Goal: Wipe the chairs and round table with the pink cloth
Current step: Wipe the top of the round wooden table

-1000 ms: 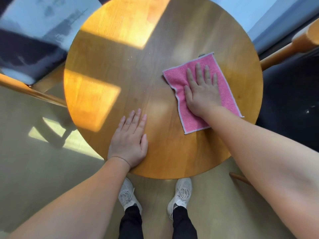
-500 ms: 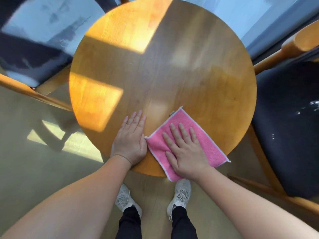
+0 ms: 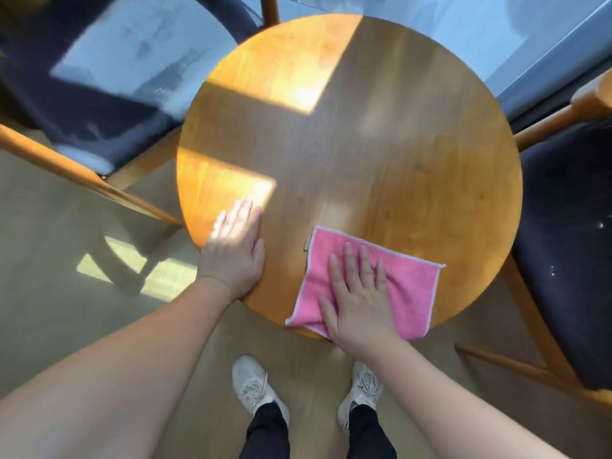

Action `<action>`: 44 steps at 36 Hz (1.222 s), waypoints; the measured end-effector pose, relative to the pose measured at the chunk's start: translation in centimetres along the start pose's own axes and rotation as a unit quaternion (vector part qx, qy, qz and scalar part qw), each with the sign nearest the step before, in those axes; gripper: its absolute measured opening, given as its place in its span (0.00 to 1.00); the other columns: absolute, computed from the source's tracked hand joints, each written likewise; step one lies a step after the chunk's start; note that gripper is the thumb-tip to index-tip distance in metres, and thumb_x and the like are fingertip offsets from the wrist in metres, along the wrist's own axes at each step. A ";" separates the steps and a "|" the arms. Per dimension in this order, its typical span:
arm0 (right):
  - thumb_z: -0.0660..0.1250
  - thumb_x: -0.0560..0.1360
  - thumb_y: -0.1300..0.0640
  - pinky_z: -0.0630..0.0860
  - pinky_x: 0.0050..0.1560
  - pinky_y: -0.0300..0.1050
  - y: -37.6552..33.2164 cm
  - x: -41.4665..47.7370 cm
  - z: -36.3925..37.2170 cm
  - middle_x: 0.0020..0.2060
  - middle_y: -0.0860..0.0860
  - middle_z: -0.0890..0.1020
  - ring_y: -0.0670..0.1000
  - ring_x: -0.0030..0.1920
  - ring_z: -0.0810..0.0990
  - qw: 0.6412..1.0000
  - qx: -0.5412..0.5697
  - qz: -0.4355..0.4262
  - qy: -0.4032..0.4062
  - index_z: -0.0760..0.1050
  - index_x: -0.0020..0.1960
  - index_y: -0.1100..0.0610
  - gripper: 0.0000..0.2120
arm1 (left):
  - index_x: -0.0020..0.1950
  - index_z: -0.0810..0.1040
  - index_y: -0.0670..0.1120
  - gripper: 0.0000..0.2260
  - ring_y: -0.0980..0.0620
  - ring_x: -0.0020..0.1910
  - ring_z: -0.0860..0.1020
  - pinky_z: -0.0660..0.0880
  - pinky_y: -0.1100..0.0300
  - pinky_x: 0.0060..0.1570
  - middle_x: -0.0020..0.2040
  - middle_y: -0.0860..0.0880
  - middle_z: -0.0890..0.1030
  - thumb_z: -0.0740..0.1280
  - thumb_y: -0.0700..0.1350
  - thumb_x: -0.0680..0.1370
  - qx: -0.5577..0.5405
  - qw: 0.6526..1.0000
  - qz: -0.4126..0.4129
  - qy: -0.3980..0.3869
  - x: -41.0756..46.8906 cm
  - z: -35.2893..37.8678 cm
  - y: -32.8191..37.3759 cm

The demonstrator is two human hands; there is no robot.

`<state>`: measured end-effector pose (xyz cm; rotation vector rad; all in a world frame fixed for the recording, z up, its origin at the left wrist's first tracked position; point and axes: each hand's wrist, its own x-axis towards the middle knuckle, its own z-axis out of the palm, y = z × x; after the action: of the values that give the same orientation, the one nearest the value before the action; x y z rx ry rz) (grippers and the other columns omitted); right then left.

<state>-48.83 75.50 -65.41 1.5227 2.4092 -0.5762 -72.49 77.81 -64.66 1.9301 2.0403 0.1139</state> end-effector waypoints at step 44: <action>0.44 0.79 0.40 0.41 0.76 0.61 0.3 16.9 -6.8 0.79 0.54 0.51 0.59 0.78 0.46 0.990 -0.074 -0.110 0.052 0.49 0.79 0.52 0.32 | 0.70 0.69 0.38 0.26 0.43 0.71 0.64 0.57 0.46 0.71 0.72 0.41 0.67 0.54 0.41 0.72 -0.080 0.996 0.026 0.034 -0.1 0.5 -1.1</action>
<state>-55.82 92.35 -66.10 1.2677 2.6536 -0.3560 -73.42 77.57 -65.41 1.9052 1.9575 0.3475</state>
